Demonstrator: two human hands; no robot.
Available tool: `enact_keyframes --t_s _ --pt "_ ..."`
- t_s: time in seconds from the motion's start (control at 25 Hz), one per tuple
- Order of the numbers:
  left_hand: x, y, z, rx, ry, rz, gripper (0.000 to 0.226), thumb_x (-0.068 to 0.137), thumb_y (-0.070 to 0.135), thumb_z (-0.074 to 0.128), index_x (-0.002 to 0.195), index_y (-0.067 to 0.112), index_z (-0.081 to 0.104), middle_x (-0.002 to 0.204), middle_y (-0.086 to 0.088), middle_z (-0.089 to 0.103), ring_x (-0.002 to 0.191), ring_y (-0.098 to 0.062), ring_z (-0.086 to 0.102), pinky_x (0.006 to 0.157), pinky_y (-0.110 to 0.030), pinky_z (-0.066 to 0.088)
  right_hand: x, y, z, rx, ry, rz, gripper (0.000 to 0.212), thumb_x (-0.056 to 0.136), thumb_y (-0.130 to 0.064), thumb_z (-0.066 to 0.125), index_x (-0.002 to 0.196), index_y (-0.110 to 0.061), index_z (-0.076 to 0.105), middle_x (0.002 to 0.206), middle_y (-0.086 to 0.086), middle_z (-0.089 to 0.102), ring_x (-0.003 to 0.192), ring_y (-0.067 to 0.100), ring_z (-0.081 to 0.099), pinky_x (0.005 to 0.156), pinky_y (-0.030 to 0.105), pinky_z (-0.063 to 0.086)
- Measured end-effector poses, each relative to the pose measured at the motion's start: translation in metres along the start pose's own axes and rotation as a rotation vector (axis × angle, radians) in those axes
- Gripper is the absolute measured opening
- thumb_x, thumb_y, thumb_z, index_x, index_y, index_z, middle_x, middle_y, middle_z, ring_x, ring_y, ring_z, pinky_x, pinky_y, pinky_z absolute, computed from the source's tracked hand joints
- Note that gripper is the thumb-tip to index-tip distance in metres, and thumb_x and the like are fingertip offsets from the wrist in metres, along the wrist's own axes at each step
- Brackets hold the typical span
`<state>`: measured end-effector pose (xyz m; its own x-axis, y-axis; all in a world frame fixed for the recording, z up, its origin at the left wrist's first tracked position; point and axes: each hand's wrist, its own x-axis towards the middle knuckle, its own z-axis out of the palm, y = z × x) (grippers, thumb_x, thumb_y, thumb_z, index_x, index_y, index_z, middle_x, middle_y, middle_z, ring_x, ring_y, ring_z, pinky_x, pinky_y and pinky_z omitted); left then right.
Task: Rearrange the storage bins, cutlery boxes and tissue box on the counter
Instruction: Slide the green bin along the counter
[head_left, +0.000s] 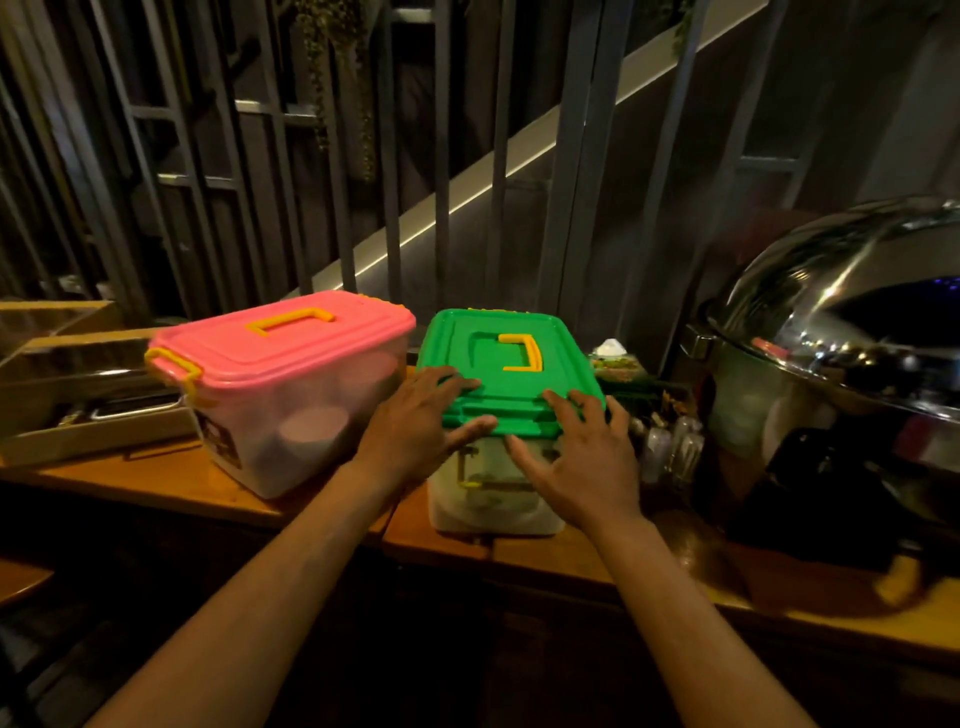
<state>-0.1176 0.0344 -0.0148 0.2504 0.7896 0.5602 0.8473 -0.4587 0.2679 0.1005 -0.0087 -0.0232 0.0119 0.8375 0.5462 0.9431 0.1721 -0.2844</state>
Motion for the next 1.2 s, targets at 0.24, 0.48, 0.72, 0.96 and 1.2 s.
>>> enact_keyframes --t_s 0.24,0.48,0.72,0.96,1.2 --pt "0.011 -0.044 -0.005 -0.115 -0.029 -0.148 0.071 0.080 0.076 0.030 0.130 0.034 0.059 0.141 -0.010 0.050 0.131 -0.025 0.045 0.109 -0.036 0.035 -0.011 -0.050 0.016 -0.115 0.030 0.061 0.071 0.076 -0.064 0.057 0.138 -0.032 0.045 0.138 0.010 0.048 0.131 0.043 0.032 0.101 0.052 0.040" --pt "0.002 -0.031 0.000 0.012 0.068 -0.131 0.063 0.089 0.067 0.029 0.130 0.031 0.060 0.135 -0.005 0.057 0.124 -0.027 0.049 0.102 -0.040 0.041 -0.009 -0.044 0.022 -0.044 0.036 0.094 0.066 0.080 -0.050 0.065 0.139 -0.035 0.042 0.140 0.006 0.043 0.135 0.039 0.026 0.104 0.052 0.040" --pt "-0.002 -0.023 -0.002 0.123 0.027 -0.153 0.069 0.089 0.068 0.020 0.134 0.028 0.055 0.136 -0.008 0.057 0.123 -0.034 0.050 0.098 -0.043 0.044 -0.007 -0.042 0.024 0.014 0.021 0.110 0.065 0.080 -0.050 0.067 0.139 -0.036 0.044 0.139 0.004 0.043 0.136 0.035 0.025 0.107 0.056 0.037" --pt "-0.003 -0.024 -0.009 0.039 -0.044 -0.117 0.060 0.094 0.062 0.030 0.140 0.029 0.048 0.145 -0.009 0.047 0.131 -0.035 0.041 0.106 -0.045 0.037 -0.009 -0.045 0.007 0.025 -0.062 0.114 0.076 0.077 -0.055 0.062 0.145 -0.038 0.033 0.149 0.004 0.036 0.144 0.033 0.016 0.113 0.057 0.028" --pt "-0.023 -0.098 -0.063 0.078 0.246 -0.049 0.045 0.094 0.043 0.041 0.131 0.023 0.057 0.135 -0.009 0.057 0.126 -0.030 0.049 0.107 -0.045 0.037 0.015 -0.132 0.014 0.211 0.182 -0.067 0.067 0.070 -0.045 0.057 0.135 -0.031 0.052 0.144 0.004 0.047 0.140 0.032 0.032 0.114 0.055 0.025"
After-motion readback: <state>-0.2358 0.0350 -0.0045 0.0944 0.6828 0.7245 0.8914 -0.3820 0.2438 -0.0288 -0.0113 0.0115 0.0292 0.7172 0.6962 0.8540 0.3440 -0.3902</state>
